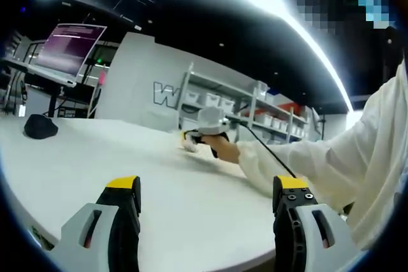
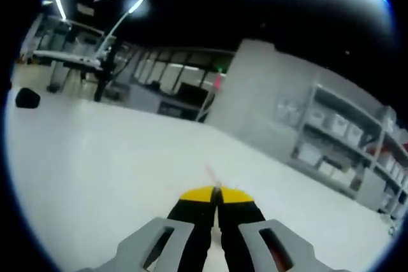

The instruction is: Open the resealable bag by pulling the two sides of the seal apart until the entire bag opening is separated and visibly accessible.

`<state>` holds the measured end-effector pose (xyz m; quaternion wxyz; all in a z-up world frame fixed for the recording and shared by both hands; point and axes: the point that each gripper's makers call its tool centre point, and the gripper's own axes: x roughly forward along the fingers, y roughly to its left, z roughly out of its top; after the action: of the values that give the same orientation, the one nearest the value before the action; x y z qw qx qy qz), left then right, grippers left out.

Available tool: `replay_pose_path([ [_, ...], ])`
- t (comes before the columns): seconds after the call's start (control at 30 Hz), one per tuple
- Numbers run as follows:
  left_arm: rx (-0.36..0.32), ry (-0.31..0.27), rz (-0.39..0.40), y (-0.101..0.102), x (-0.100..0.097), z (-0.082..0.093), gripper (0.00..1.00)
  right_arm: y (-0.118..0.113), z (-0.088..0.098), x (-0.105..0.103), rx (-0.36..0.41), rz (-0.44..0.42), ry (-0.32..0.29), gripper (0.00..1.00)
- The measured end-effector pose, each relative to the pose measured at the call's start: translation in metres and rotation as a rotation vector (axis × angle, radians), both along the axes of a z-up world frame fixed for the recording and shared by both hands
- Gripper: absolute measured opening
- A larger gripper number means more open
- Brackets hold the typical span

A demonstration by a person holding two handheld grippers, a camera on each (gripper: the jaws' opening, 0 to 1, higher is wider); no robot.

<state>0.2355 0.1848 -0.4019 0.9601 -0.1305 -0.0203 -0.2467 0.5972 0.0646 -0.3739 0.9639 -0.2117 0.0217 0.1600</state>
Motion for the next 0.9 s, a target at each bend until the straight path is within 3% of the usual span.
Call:
replay_pose_path([
  [0.47,0.002,-0.005,-0.001,0.000,-0.003,0.003,0.84,-0.027,0.038,-0.003,0.016,-0.047,-0.077,0.00],
  [0.63,0.002,-0.010,-0.004,-0.003,-0.005,0.006,0.84,-0.030,0.044,-0.010,0.009,-0.031,-0.085,0.00],
  [0.9,0.009,-0.017,-0.014,-0.010,-0.009,0.009,0.84,-0.037,0.054,-0.023,0.064,-0.007,-0.085,0.00],
])
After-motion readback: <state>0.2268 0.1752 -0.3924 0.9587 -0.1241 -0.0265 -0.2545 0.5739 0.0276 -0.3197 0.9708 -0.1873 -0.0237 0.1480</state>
